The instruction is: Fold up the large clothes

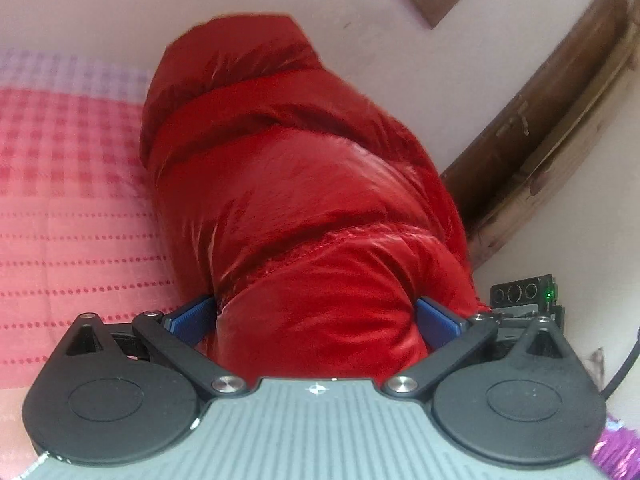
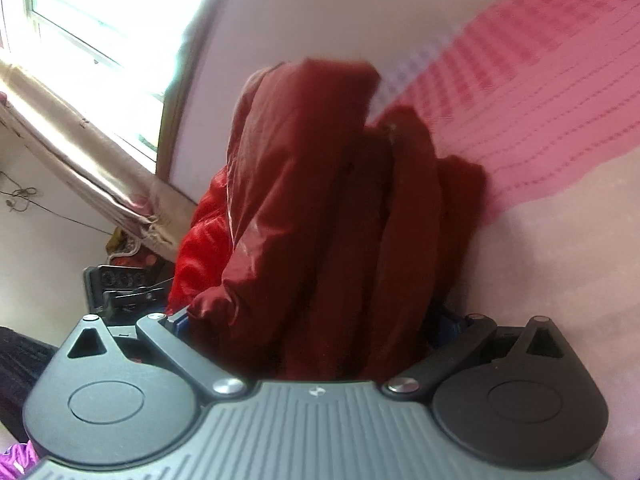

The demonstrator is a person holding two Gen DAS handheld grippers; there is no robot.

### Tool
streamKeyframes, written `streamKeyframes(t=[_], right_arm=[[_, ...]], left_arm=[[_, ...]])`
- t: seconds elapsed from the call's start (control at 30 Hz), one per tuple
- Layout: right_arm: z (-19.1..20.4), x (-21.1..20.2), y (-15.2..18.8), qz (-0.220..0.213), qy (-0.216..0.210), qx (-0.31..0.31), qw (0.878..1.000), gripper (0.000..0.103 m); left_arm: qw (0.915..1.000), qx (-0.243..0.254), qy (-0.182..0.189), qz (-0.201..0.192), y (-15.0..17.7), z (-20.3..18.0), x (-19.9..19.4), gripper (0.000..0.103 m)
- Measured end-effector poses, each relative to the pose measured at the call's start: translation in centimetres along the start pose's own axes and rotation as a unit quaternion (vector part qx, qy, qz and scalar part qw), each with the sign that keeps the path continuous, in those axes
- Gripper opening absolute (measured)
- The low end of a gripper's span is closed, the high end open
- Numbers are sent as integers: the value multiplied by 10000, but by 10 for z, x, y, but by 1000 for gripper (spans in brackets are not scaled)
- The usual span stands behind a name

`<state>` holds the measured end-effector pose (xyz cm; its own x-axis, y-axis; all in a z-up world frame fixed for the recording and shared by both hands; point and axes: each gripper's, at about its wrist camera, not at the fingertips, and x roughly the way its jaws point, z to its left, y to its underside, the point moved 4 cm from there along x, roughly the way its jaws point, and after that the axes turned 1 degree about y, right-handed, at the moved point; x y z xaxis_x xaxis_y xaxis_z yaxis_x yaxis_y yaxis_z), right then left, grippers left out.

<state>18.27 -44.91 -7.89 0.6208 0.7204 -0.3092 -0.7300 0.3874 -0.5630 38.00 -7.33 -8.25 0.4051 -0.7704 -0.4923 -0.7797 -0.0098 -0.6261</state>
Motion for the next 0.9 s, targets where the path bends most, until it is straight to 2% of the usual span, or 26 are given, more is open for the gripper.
streamKeyframes(t=[0.13,0.27,0.33,0.4,0.53,0.63,0.67,0.77,0.9], right_arm=[[6,11,3,-90,53,-327,9994,103],[22,14,12,-334,347,-819,9955,101],[33,13,15,-445,503,-1109,9916,97],[40,10,18,-542,628,-1262,9885,92],[51,8,22,-597,809,-1516,9833,89],[46,8,19,-490,759,-1412,9858,89],[45,8,18,-449,719,-1351,9872,90],[36,12,14,-321,627,-1020,9923,101],[25,17,11,-285,504,-654,9962,103]], left_arm=[[9998,-194,25,11,4,4,2,103],[9977,215,-523,-366,15,-16,-2,103],[9958,273,-702,-514,20,-25,-5,96],[9939,428,-829,-592,23,-33,-9,93],[9941,452,-853,-495,22,-34,-11,94],[9951,412,-816,-389,18,-28,-11,103],[9953,395,-802,-370,17,-28,-10,103],[9967,334,-685,-290,14,-22,-8,103],[9977,122,-609,-258,12,-15,-5,103]])
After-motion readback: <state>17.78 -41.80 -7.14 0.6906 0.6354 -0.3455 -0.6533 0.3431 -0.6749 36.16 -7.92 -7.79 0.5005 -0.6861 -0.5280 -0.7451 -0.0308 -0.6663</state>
